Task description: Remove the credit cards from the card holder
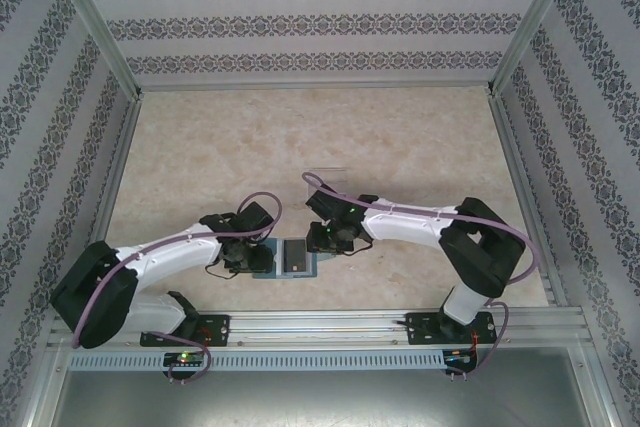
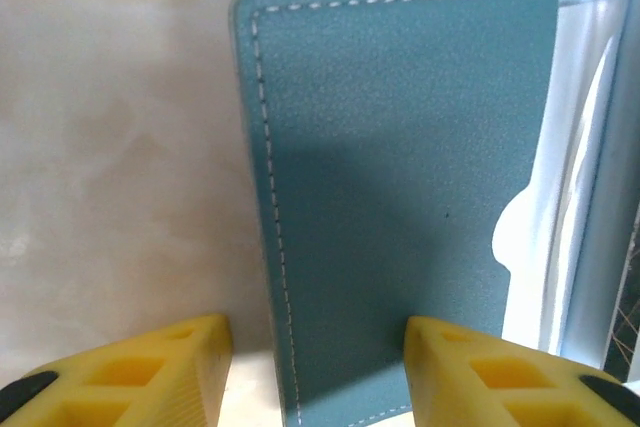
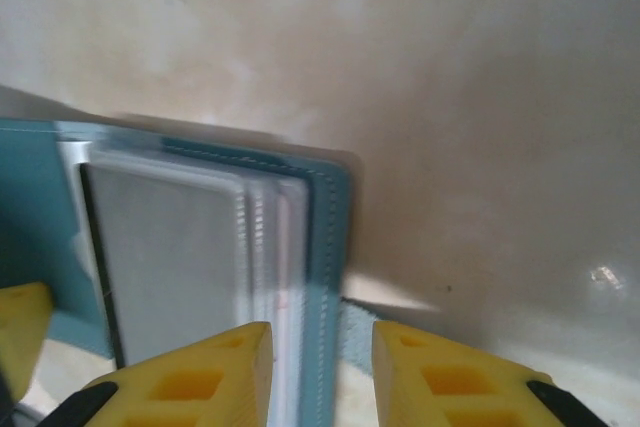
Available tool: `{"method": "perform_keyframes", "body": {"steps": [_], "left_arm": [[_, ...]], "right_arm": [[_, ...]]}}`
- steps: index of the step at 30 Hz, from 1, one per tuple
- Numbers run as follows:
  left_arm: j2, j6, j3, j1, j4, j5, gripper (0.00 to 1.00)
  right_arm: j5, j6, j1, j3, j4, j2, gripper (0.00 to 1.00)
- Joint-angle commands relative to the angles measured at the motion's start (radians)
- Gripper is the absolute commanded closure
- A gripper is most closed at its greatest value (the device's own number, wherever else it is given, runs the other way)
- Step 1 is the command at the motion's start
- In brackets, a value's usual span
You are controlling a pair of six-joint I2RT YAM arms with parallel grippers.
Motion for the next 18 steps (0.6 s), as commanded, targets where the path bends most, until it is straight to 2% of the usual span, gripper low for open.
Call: {"method": "perform_keyframes", "body": {"steps": [1, 11, 18], "left_arm": [[0.052, 0.037, 0.025, 0.011, -0.096, -0.045, 0.48], [0.132, 0.036, 0.080, -0.003, -0.159, -0.087, 0.40], [0.023, 0.025, 0.137, -0.006, -0.217, -0.121, 0.27]], "right_arm": [[0.010, -0.011, -0.003, 0.017, -0.027, 0.028, 0.67], [0.042, 0.018, 0.001, -0.033, 0.007, 0.023, 0.68], [0.059, 0.024, 0.006, -0.051, 0.016, -0.001, 0.68]]}}
